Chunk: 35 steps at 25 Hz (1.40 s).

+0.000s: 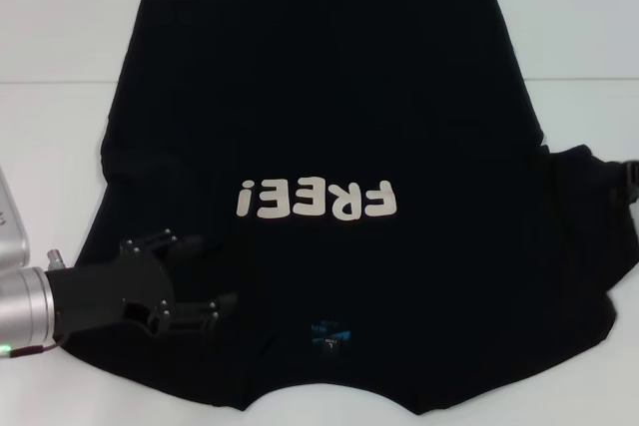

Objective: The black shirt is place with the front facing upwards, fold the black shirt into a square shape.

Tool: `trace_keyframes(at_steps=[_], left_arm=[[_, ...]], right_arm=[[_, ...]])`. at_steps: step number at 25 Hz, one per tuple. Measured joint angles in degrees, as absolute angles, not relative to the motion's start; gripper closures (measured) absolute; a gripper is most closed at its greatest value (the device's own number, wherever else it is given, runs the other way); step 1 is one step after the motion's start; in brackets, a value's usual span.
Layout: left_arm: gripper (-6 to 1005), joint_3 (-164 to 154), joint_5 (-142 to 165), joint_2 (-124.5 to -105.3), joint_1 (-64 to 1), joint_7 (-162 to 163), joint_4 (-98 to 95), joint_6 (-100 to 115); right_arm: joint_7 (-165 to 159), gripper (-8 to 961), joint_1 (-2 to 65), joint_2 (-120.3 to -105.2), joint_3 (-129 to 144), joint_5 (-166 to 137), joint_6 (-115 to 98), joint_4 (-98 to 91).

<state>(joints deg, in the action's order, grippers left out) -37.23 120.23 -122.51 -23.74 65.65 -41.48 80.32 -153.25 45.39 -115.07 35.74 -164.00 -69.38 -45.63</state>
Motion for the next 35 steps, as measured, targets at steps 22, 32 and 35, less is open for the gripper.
trace_keyframes(at_steps=[22,32,35], left_arm=[[66,-37.23,120.23,-122.44,-23.56,66.36,-41.48,80.36],[66,-37.01,119.81,-122.33,-23.43,67.41,-41.14,80.00],[66,-36.84,119.79,-122.11,-23.54,67.95,-40.56,79.97]], right_arm=[[-150.86,813,48.61,-116.54,43.71,-155.57,-74.22,-50.82],[-144.64,762,47.60,-116.86,45.08,-144.80,-75.63,-47.78],[-140.59,747,46.23,-115.73,44.05,-137.29,-75.72,-44.34]])
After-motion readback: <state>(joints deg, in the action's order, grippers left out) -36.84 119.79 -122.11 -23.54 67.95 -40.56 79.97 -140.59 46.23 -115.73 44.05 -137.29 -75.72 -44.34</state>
